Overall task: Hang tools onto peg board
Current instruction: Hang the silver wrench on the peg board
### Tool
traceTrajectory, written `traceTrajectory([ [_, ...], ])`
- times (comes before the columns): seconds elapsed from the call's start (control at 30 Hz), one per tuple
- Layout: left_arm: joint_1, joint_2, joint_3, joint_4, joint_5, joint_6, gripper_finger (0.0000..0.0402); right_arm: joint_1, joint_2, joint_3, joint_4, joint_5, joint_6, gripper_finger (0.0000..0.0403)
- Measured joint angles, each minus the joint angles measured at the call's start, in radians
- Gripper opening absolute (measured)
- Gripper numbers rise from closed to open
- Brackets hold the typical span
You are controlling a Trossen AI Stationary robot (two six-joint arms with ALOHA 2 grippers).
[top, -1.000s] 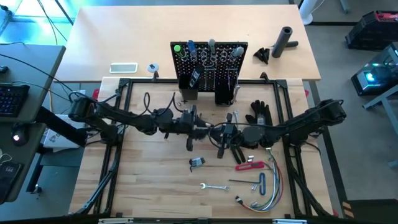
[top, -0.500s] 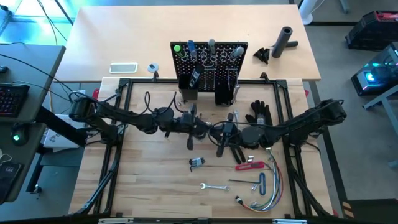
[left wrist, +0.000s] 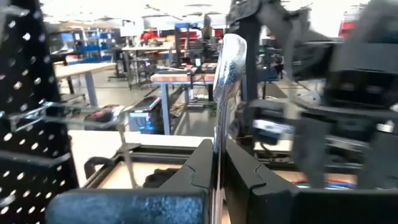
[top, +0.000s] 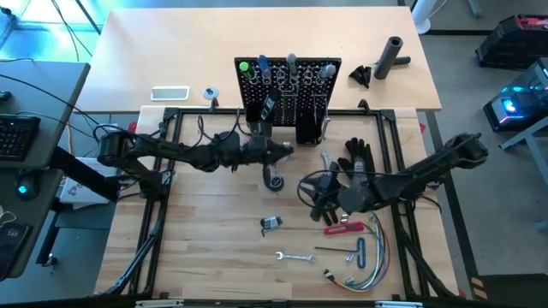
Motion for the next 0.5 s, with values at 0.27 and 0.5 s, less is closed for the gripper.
traceTrajectory([
  [0.27, 0.076, 0.167, 0.074, 0.046, 0.061, -0.093, 0.0007, 0.105, 0.0, -0.004, -0.129, 0.121, 0.121, 0.0103],
  [0.5, 0.077, 0.278, 0.227, 0.015, 0.083, -0.092, 0.0007, 0.144, 0.0, -0.004, -0.189, 0.174, 0.185, 0.0103],
])
